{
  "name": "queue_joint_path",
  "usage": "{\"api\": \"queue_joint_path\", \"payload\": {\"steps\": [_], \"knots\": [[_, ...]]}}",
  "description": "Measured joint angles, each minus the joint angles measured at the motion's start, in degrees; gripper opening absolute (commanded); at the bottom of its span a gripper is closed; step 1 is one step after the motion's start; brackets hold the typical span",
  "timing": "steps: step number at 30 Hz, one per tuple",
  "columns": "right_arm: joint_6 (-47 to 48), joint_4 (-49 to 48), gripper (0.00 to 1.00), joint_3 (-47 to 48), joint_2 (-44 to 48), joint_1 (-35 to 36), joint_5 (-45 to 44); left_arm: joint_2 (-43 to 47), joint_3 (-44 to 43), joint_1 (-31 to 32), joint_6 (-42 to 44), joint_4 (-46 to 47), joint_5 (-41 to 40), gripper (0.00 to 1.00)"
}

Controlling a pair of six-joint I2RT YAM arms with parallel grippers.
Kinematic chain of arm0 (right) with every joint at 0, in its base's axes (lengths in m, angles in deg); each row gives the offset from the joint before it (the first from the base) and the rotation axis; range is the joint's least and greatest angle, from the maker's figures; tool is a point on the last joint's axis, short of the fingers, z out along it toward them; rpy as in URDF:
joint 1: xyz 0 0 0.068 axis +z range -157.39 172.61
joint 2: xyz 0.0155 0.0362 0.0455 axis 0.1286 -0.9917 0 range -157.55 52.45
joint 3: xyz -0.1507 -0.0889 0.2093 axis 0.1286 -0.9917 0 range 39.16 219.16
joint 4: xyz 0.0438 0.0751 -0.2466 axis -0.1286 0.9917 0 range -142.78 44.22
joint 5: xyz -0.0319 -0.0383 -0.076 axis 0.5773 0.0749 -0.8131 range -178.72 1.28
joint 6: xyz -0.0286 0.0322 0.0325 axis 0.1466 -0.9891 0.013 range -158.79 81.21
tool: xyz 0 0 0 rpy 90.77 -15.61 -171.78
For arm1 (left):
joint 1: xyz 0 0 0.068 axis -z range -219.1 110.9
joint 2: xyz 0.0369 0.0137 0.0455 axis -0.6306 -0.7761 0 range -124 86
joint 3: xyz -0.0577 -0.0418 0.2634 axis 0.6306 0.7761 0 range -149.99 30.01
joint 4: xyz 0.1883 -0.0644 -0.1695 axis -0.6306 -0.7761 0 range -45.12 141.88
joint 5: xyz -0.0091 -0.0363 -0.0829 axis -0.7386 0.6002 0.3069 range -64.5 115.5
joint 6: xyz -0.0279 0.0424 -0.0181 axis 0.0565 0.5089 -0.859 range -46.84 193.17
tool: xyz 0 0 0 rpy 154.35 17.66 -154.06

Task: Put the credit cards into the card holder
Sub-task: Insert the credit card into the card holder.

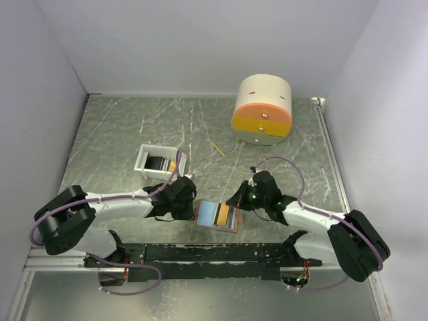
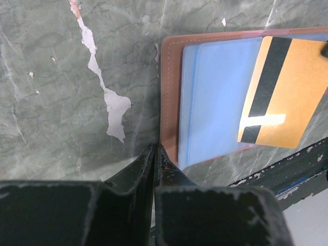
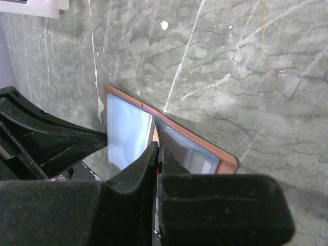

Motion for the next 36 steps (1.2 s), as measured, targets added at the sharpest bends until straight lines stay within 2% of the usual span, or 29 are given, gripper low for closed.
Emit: {"api": "queue_joint_path", "payload": {"steps": [11, 21, 36], "knots": [[-0.81, -2.93, 0.0, -2.38, -0.39, -0.04, -0.55, -0.11, 0.13, 0.48, -0.35, 0.46, 0.48, 0.13], [-1.42, -3.3, 0.0, -4.94, 4.2, -0.04, -2.8, -0.28, 0.17, 0.74, -1.05, 0.9, 0.52, 0.12], [1.01, -9.81, 0.0, -4.9, -3.69, -0.04, 2.4, -0.66, 0.04, 0.98, -1.05, 1.2, 0.57, 0.12]]}}
